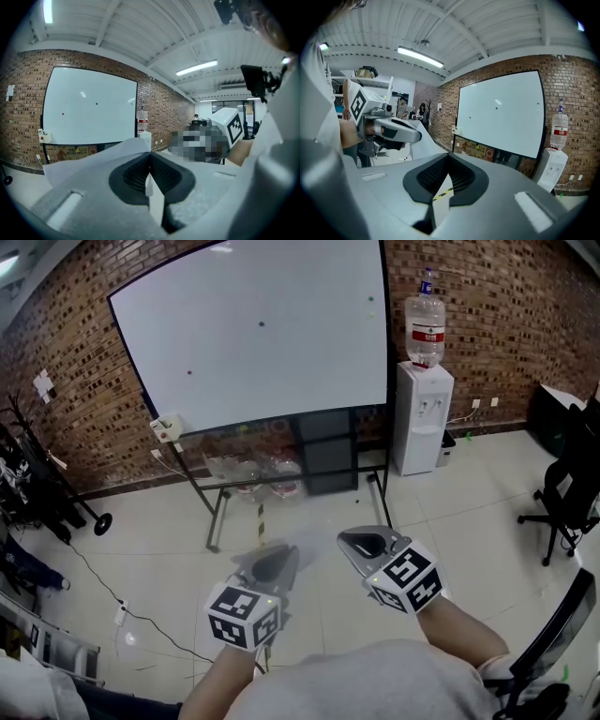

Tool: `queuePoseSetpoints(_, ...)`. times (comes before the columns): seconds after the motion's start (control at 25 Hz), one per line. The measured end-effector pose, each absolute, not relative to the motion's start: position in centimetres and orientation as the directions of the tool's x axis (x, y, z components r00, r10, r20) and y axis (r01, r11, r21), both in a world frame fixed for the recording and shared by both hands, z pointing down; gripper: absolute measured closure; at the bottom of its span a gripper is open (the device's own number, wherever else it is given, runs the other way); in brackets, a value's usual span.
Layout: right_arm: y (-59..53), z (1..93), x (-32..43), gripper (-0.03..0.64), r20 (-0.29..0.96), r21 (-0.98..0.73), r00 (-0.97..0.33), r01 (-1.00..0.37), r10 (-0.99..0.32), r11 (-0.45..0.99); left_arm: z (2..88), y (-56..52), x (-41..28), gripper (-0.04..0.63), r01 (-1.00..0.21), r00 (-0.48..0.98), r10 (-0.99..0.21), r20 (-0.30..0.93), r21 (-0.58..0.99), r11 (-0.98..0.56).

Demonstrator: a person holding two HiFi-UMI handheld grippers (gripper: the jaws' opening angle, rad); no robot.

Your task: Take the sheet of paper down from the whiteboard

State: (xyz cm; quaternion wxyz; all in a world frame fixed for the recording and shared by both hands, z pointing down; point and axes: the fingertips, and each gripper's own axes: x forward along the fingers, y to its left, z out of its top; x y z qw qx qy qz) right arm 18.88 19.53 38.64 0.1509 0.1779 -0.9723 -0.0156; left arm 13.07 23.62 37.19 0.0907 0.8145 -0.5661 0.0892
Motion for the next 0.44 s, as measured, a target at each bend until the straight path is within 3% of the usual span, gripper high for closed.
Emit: queuePoseSetpoints(0.44,20.59,39.15,19.20,0.615,0.307,0.091,-0.883,-0.344,-0.355,0.935,37.54,24.30,13.37,0.594,-0.933,0.359,-0.900,0.247,0.063,-0.355)
